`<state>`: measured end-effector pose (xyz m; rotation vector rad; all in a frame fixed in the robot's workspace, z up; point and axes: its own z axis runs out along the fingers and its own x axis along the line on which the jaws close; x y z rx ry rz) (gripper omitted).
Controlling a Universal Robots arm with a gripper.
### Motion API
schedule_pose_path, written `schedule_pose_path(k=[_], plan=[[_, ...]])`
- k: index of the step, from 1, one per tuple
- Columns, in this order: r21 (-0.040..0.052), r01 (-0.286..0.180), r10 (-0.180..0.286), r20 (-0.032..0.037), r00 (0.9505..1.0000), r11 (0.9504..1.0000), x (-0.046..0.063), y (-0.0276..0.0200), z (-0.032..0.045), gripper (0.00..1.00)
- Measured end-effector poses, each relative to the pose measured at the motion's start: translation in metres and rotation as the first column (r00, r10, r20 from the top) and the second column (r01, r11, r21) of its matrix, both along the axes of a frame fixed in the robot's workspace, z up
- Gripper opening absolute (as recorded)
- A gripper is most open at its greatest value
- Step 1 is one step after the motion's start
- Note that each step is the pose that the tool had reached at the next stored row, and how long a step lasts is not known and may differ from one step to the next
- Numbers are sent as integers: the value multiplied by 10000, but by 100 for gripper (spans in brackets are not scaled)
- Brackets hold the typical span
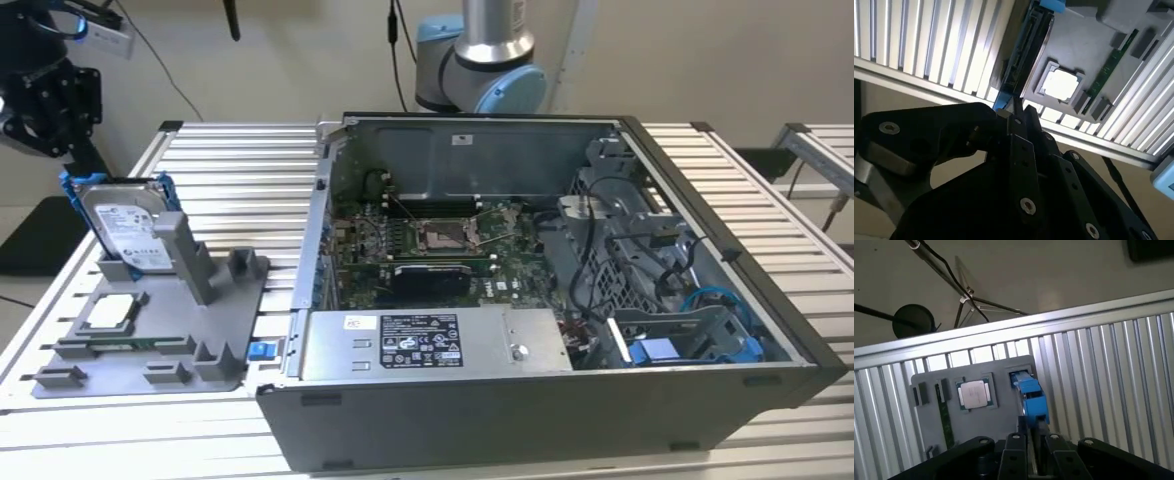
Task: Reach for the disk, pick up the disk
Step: 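Pick up the disk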
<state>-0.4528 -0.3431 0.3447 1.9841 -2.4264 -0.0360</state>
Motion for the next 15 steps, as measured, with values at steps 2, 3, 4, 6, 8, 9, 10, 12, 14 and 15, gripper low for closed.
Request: schedule_pose_path(k=[2,3,4,6,8,9,10,12,14,15], plan=[[1,-9,9,2,10000,10000,-1,11,-10,100],[1,-37,37,2,10000,10000,0,16,-20,100],[1,-94,94,3,10000,10000,0,21,-34,100],[1,-246,246,2,9997,9997,0,30,-66,100],[1,-430,430,5,9991,9991,0,40,-102,100],[1,-526,526,9,9986,9986,0,44,-120,100],[0,-618,618,13,9981,9981,0,46,-136,100],[0,-809,809,18,9967,9967,0,52,-175,100],[0,-933,933,21,9956,9956,0,59,-210,100],[0,-977,977,21,9952,9952,0,60,-228,100]])
